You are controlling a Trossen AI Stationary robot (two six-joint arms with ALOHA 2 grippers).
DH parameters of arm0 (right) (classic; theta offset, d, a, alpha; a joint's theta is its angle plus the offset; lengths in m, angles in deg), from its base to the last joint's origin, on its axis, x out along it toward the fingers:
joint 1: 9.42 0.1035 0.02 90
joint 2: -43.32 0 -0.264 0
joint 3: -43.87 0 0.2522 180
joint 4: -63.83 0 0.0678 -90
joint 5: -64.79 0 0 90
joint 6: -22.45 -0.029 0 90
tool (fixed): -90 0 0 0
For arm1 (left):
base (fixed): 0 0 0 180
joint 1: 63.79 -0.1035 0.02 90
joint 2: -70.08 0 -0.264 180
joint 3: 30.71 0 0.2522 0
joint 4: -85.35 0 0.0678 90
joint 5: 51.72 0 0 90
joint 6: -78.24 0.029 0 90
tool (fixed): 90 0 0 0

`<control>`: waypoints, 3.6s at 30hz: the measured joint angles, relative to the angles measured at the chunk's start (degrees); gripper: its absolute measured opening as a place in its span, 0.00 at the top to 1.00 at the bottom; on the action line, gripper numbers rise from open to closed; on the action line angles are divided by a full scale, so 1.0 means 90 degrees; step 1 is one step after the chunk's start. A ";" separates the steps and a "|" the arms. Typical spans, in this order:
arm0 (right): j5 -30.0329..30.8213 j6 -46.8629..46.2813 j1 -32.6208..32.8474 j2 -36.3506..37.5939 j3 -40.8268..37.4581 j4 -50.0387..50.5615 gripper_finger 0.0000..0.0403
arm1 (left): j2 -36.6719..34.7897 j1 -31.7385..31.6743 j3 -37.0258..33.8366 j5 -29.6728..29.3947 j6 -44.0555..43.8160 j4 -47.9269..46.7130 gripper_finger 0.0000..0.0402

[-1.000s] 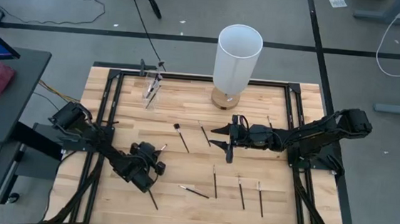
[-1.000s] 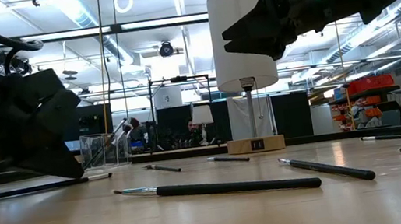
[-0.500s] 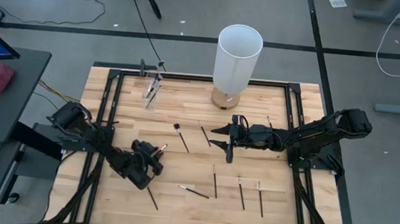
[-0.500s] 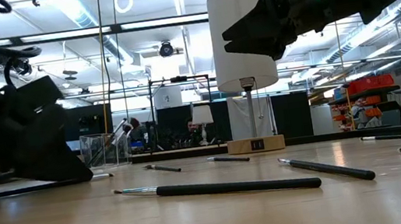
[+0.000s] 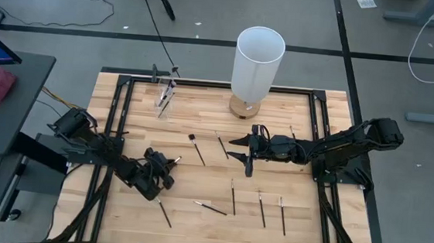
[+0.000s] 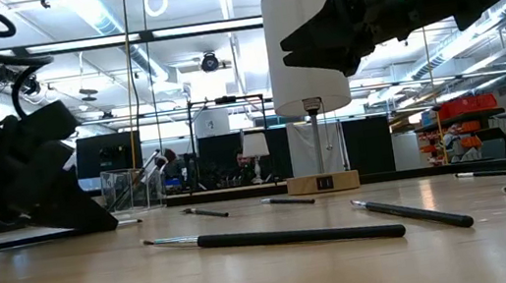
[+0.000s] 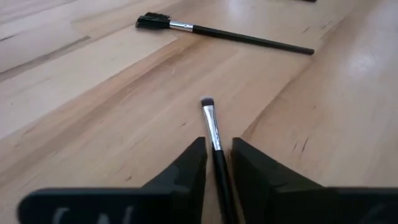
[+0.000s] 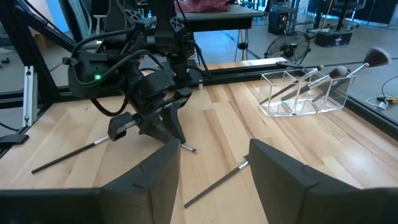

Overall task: Put items in baskets/containers
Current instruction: Put the black eyeshadow brush into the transparent organizer

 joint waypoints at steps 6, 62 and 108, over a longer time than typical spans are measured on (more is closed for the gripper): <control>-0.0011 -0.0010 0.0000 0.0000 0.0000 0.0002 0.51 | 0.0002 0.0037 -0.0258 -0.0148 -0.0216 0.0413 0.96; -0.1510 -0.1069 0.0000 -0.3776 0.1231 -0.4911 0.51 | -0.0918 -0.1342 0.0494 0.1905 0.6770 0.6685 0.97; -0.2058 -0.0586 0.0039 -0.2880 0.1115 -0.3072 1.00 | -0.0930 -0.1619 0.0495 0.1696 0.5718 0.5203 0.59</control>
